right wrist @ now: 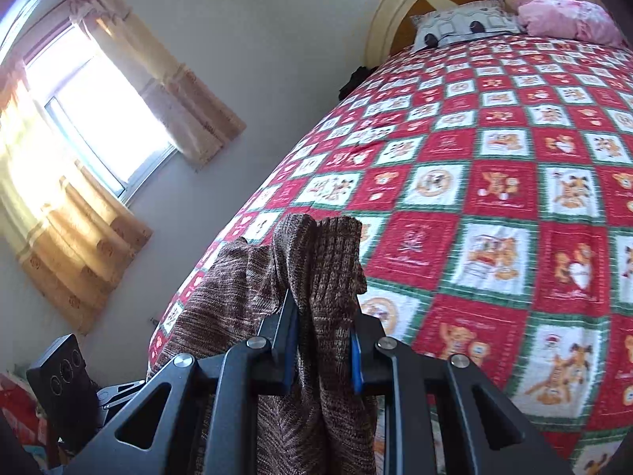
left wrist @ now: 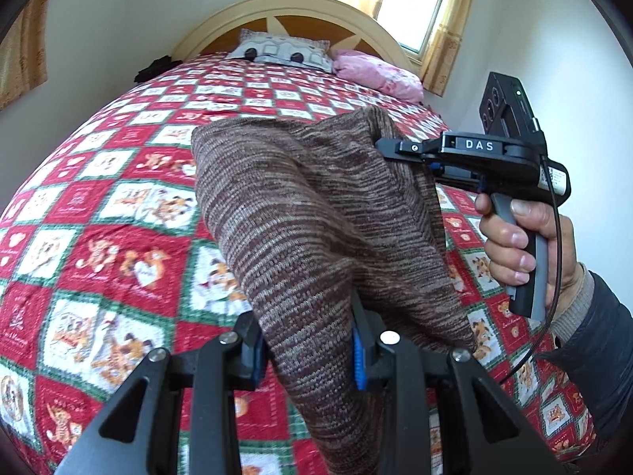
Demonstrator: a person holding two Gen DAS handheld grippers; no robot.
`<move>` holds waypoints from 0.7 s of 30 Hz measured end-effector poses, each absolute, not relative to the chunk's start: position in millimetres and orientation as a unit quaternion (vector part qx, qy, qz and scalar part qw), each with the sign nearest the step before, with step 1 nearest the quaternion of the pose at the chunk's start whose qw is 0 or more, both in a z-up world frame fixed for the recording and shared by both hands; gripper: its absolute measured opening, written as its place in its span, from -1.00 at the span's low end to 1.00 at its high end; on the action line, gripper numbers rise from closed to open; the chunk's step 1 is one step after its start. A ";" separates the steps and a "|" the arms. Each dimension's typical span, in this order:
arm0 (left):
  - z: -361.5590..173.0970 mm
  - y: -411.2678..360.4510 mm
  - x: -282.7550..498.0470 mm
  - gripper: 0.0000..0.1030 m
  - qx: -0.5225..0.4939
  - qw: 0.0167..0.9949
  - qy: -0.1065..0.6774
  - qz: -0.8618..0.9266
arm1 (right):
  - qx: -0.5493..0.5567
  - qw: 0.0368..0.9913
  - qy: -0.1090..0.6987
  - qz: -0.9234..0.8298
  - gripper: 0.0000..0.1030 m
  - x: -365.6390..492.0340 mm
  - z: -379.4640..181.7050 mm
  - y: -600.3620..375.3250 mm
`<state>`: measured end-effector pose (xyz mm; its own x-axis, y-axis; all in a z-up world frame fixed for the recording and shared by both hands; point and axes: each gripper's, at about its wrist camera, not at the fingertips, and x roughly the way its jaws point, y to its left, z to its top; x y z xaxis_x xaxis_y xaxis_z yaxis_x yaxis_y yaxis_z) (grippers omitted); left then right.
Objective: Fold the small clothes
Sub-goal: 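Lift the sweater end with both grippers and fold it over onto the stack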
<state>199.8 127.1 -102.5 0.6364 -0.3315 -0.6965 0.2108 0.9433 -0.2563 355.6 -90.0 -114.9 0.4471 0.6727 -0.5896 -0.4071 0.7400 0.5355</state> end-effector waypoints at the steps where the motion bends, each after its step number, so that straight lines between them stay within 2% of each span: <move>1: -103.2 131.0 199.2 -0.35 -0.077 0.902 0.399 -0.148 | 0.159 0.835 0.416 0.325 -0.60 356.1 -115.3 -85.7; 21: -113.0 184.2 187.2 -0.35 -0.102 0.903 0.401 -0.113 | 0.136 0.816 0.436 0.354 -0.60 369.4 -127.5 -14.0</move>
